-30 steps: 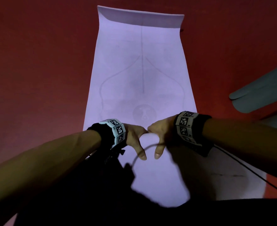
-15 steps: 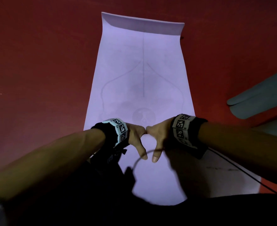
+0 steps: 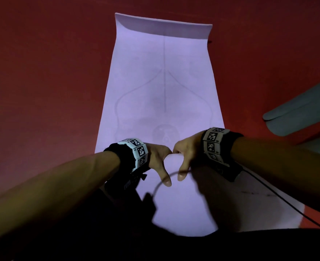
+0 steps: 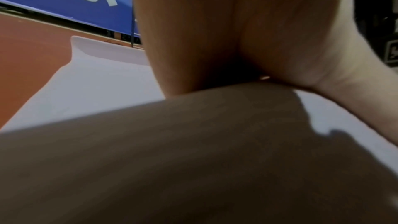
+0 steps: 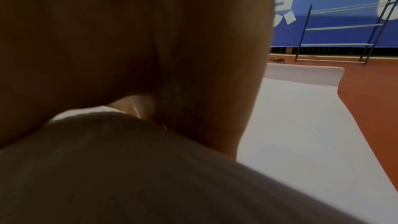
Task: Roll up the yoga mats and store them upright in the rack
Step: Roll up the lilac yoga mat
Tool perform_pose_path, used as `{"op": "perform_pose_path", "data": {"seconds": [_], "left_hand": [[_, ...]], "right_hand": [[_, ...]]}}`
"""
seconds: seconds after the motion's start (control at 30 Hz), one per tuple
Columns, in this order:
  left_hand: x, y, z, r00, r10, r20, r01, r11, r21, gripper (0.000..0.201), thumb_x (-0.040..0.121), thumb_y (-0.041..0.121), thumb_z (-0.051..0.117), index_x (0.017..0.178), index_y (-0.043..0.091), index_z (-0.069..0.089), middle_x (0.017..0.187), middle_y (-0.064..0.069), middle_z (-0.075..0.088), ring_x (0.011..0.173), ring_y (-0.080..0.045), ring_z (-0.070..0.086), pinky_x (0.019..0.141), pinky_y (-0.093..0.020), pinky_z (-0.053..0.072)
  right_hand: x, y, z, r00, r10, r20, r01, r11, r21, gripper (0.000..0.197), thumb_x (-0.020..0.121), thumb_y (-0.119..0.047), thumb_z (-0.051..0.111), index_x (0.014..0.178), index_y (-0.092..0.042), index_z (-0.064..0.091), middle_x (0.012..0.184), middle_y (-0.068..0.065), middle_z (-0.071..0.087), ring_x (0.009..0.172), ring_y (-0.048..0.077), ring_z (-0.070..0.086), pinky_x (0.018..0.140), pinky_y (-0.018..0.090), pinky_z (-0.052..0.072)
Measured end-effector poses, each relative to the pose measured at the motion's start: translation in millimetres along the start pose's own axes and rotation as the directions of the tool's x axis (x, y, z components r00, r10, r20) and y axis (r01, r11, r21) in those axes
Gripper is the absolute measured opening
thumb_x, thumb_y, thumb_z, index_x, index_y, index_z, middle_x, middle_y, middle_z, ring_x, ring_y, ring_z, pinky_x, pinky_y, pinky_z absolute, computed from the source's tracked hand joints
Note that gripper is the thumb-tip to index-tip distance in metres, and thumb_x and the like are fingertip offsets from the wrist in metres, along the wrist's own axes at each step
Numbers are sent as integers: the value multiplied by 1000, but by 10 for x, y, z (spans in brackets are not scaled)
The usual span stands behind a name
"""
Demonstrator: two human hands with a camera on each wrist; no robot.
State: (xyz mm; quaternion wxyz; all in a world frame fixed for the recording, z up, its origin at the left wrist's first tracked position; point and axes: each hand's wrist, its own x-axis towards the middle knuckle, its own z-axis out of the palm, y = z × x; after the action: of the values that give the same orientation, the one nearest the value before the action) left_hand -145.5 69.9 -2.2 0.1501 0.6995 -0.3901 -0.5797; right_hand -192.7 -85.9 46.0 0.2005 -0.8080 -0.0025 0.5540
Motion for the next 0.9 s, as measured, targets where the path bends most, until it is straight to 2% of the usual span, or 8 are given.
{"op": "perform_pose_path", "data": {"seconds": [0.13,0.23,0.4,0.53,0.6,0.7,0.77,0.9], "left_hand": [[-9,-3,-11,1000,23,2,-23,999,-25,69,52,43,95,112,21,68,111,-6,72,108,-22,67,89,-40,59],[52,-51,0,1000,29,8,-29,998,-49,79,41,54,96,110,24,69,108,-4,73,108,-22,68,92,-50,56],[105,-67,-54,1000,13,-7,-13,1000,-10,80,39,58,95,103,17,70,107,-12,71,107,-29,67,95,-53,54],[1,65,-221,996,-54,-66,55,998,12,89,30,54,98,101,9,67,81,-9,65,95,-39,69,75,-58,59],[-132,202,-280,994,-85,-64,87,996,20,84,39,43,99,105,4,66,84,-12,65,87,-35,70,67,-53,61],[-341,396,-272,997,-5,-79,8,999,35,55,50,40,94,98,22,74,95,-5,74,96,-23,71,86,-45,59],[-484,496,-194,997,11,-73,-5,996,87,54,49,46,91,99,32,75,92,1,75,94,-20,71,88,-43,58],[-731,638,56,978,-62,-199,96,981,167,55,52,47,92,96,22,71,85,3,74,82,-16,71,81,-37,60]], "right_hand": [[47,12,18,1000,-3,6,3,999,34,50,64,-41,93,104,-17,75,96,-2,77,97,17,72,92,35,58],[70,33,12,1000,9,-2,-9,999,43,47,63,-40,93,102,-19,75,95,-3,77,98,16,71,92,33,58],[151,64,-6,1000,12,-4,-12,998,59,56,60,-41,93,110,-24,72,105,-6,75,104,13,68,97,35,55],[121,18,-146,998,49,-32,-50,999,-22,57,62,-43,92,112,-25,71,104,-7,75,101,11,68,94,33,56],[11,-29,-191,997,48,-52,-50,998,-36,56,60,-45,92,108,-24,72,102,-7,75,100,12,69,94,34,56],[-192,-80,-152,995,56,-80,-57,998,-12,49,59,-38,93,102,-23,72,100,-3,75,100,17,69,91,34,57],[-381,-142,-52,988,71,-139,-75,997,-26,46,59,-38,92,97,-24,70,97,-4,74,96,17,68,88,36,57],[-693,-328,199,975,39,-219,-47,998,-32,55,63,-36,92,109,-18,66,104,-2,71,97,17,65,86,32,55]]}}
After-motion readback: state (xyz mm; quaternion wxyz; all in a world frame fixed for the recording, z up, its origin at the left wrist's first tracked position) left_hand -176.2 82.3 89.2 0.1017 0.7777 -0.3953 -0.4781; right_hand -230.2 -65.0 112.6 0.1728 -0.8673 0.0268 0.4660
